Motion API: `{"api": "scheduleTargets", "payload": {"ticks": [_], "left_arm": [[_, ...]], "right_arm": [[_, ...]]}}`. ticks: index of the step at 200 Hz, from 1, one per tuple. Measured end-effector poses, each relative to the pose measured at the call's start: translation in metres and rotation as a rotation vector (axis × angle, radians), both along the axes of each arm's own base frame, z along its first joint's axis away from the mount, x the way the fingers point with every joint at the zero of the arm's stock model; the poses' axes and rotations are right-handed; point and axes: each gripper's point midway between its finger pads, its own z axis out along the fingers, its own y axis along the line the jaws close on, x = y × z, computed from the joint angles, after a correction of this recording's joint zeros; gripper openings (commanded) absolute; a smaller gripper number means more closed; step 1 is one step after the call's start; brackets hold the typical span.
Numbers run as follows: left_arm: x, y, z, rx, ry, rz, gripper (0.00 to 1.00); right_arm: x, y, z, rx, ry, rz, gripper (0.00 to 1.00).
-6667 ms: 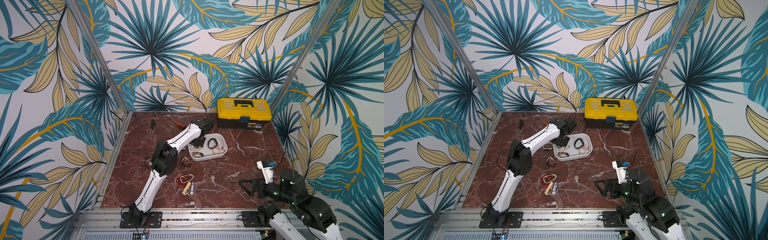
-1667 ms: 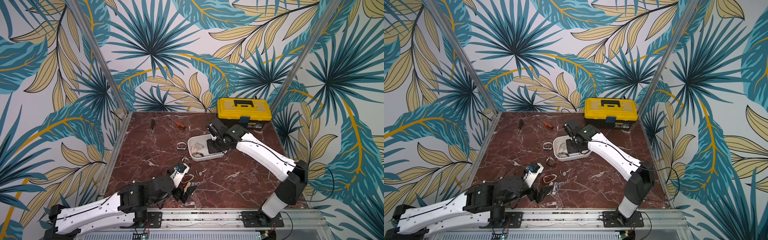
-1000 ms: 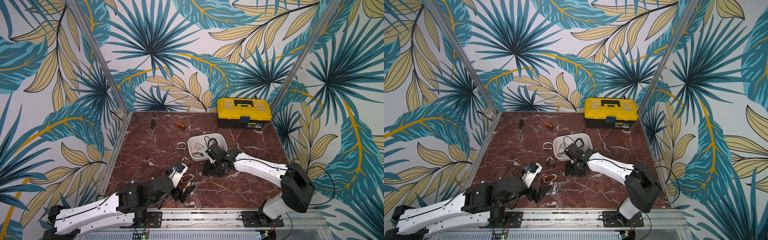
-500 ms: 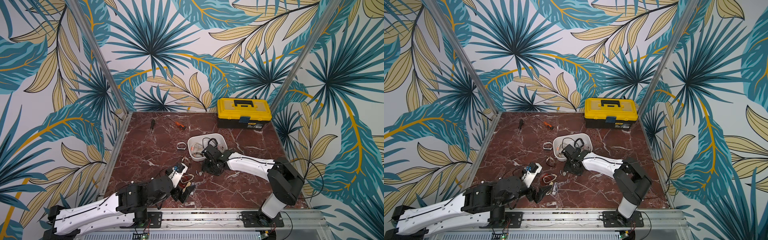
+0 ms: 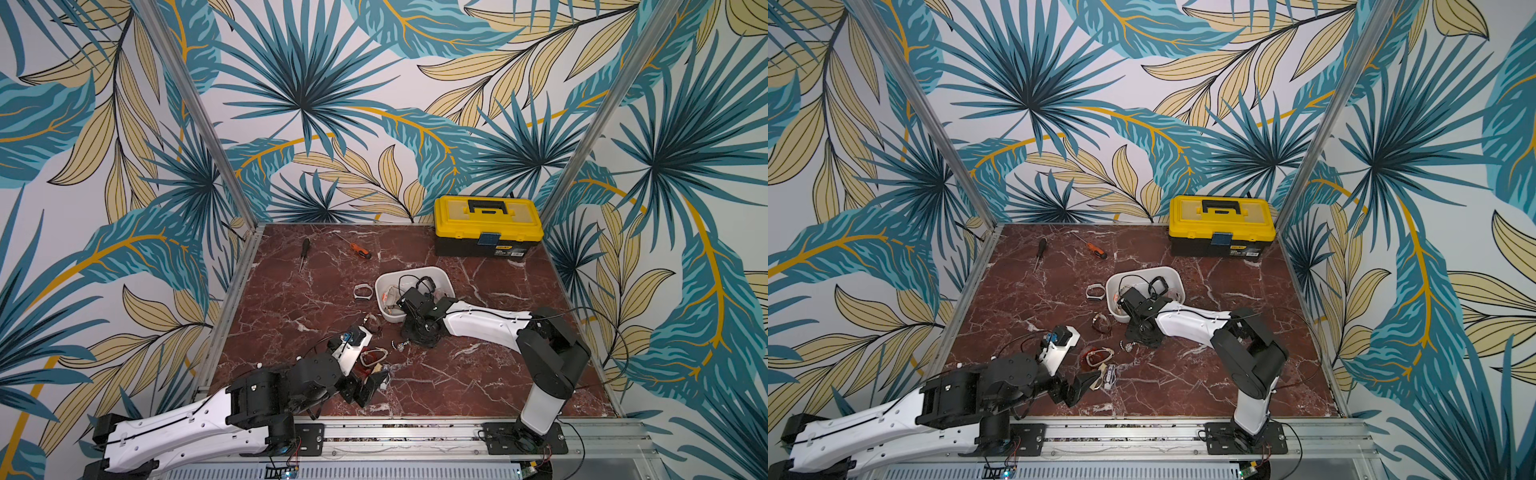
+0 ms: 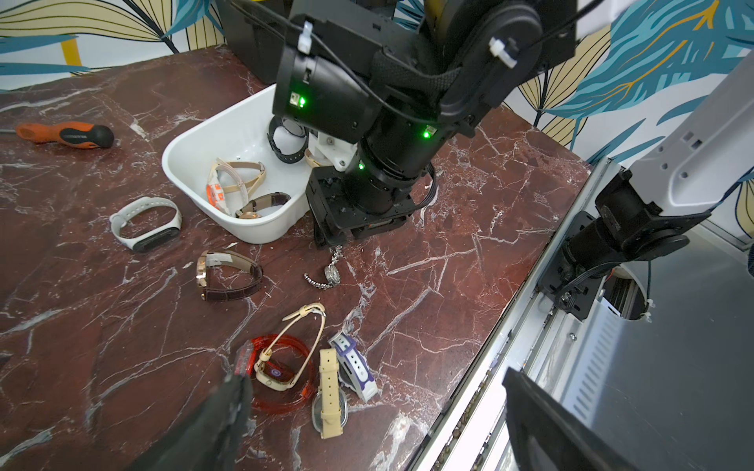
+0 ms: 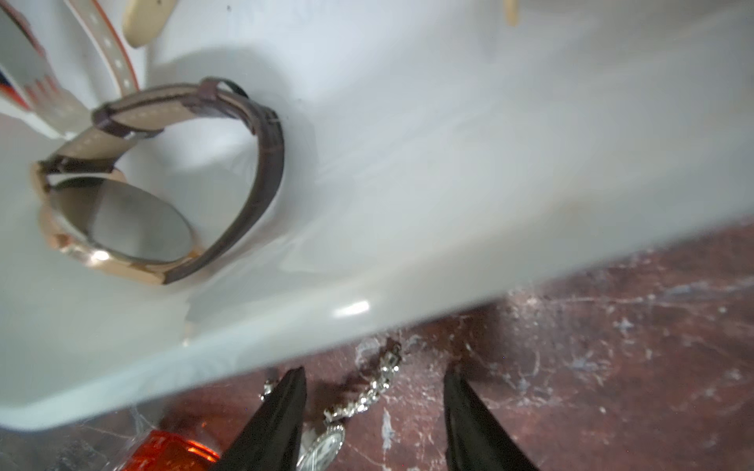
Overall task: Put the watch into the storage box
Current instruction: Pick up the watch at the center of the board.
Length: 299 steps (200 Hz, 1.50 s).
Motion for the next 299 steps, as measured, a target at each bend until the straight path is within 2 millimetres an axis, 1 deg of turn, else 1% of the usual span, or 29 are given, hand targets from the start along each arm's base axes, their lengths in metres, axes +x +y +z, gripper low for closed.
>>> {"api": "scheduleTargets", "payload": {"ticks": [27,69,88,105,120,134,156,174,200,223,243,278,299], "left_arm": [[-0.001,0.002,0.003,-0.013,-0.003,-0.002,1.00],[-0.001,0.002,0.003,-0.011,-0.002,-0.001,1.00],[-0.001,0.003,0.002,-0.008,-0.002,-0.001,1.00],[0.000,0.003,0.002,-0.005,-0.004,0.004,1.00],[0.000,0.004,0.002,-0.004,-0.005,0.008,1.00],[0.000,0.004,0.001,-0.002,-0.005,0.009,1.00],[0.000,0.004,0.001,0.000,-0.004,0.009,1.00],[0.001,0.004,0.000,0.002,-0.005,0.011,1.00],[0.001,0.004,0.000,0.005,-0.006,0.014,1.00],[0.002,0.005,-0.002,0.015,-0.005,0.018,1.00],[0.003,0.006,-0.004,0.027,-0.005,0.023,1.00],[0.004,0.008,-0.006,0.037,-0.006,0.030,1.00],[0.004,0.008,-0.006,0.039,-0.006,0.031,1.00]], "right_arm": [[0.003,0.001,0.000,-0.004,-0.003,-0.009,0.49],[0.002,-0.001,-0.009,-0.024,0.017,-0.019,0.42],[0.004,0.001,-0.010,-0.026,0.019,-0.020,0.34],[0.005,0.003,-0.011,-0.033,0.023,-0.009,0.20],[0.005,0.004,-0.012,-0.034,0.025,-0.010,0.17],[0.005,0.004,-0.012,-0.036,0.026,-0.006,0.10],[0.003,0.004,-0.012,-0.039,0.029,-0.001,0.02],[0.003,0.004,-0.012,-0.040,0.029,0.003,0.00],[0.003,0.003,-0.012,-0.045,0.028,0.006,0.00],[-0.001,-0.002,-0.010,-0.067,0.037,0.015,0.00],[-0.004,-0.005,0.003,-0.065,0.027,0.034,0.00],[-0.008,-0.006,0.048,-0.005,-0.033,0.076,0.00],[-0.014,-0.007,0.071,0.030,-0.059,0.097,0.00]]}}
